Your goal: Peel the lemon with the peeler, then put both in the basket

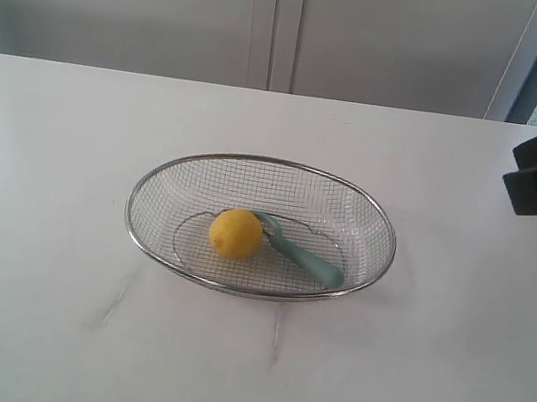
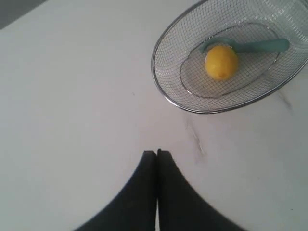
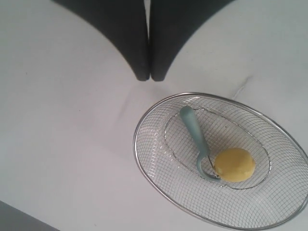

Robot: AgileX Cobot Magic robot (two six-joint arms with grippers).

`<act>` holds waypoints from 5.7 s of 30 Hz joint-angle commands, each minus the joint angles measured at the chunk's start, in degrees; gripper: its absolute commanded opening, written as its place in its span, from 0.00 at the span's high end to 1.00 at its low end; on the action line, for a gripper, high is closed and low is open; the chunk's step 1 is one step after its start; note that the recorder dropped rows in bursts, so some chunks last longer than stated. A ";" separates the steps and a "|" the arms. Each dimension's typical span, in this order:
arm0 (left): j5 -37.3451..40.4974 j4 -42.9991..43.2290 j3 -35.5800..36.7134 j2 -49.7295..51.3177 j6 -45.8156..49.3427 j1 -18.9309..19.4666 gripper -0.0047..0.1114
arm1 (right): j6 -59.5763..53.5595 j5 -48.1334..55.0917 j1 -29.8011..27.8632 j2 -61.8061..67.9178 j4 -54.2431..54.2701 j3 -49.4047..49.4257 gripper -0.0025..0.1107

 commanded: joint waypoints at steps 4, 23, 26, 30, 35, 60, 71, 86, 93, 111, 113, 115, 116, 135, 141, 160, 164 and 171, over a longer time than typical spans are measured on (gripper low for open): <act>0.60 -2.82 0.22 -13.94 -0.75 4.87 0.96 | 0.23 -0.40 -0.43 -0.41 0.11 0.21 0.98; -51.76 -9.13 50.53 -35.75 2.70 18.67 0.96 | 0.23 -0.40 -0.43 -0.41 0.38 0.21 0.98; -63.60 -9.13 59.89 -39.31 2.70 18.67 0.96 | 0.23 -0.40 -0.43 -0.41 0.38 0.21 0.98; -75.16 -9.13 70.93 -45.85 2.47 18.67 0.96 | 0.23 -0.40 -0.43 -0.41 0.38 0.21 0.98; -70.24 -9.13 76.20 -57.28 3.02 21.44 0.96 | 0.23 -0.40 -0.43 -0.41 0.38 0.21 0.98; -45.70 -3.21 76.20 -57.28 0.73 21.79 0.96 | 0.23 -0.15 -0.43 -0.41 0.35 0.21 0.98; -45.59 -3.35 76.20 -57.28 -0.60 21.79 0.96 | 0.23 -0.18 -0.43 -0.41 0.48 0.21 0.98; -45.70 -3.35 76.20 -57.28 -0.24 21.79 0.96 | 0.23 -0.30 -0.43 -0.41 0.48 0.21 0.98; -45.70 -3.35 76.20 -57.28 -0.24 21.79 0.96 | 0.23 -0.30 -0.43 -0.41 0.48 0.21 0.98; -45.70 -3.35 76.20 -57.28 -0.24 21.79 0.96 | 11.23 -5.33 -0.30 -7.75 1.91 1.42 0.98; -45.70 -3.35 76.20 -57.28 -0.24 21.79 0.96 | 12.17 -12.25 -0.71 -12.03 1.91 3.91 0.98; -45.70 -3.35 76.20 -57.28 -0.24 21.79 0.96 | 13.05 -19.45 -1.87 -17.11 1.91 7.25 0.98; -45.70 -3.35 76.20 -57.28 -0.24 21.79 0.96 | 13.36 -22.89 -3.06 -20.00 1.91 9.40 0.98; -45.70 -3.35 76.20 -57.28 -0.24 21.79 0.96 | 26.83 -54.50 -24.33 -49.48 2.27 41.08 0.98; -45.70 -3.35 76.20 -57.28 -0.24 21.79 0.96 | 25.22 -65.31 -24.33 -55.01 2.27 53.20 0.98; -45.70 -3.35 76.20 -57.28 -0.24 21.79 0.96 | 14.23 -34.83 -18.48 -57.50 -0.07 60.78 0.98; -45.70 -3.35 76.20 -57.28 -0.24 21.79 0.96 | 14.35 -34.83 -16.37 -57.50 0.13 60.78 0.98; -45.70 -3.35 76.20 -57.28 -0.24 21.79 0.96 | 14.35 -34.72 -16.35 -57.50 0.13 60.78 0.98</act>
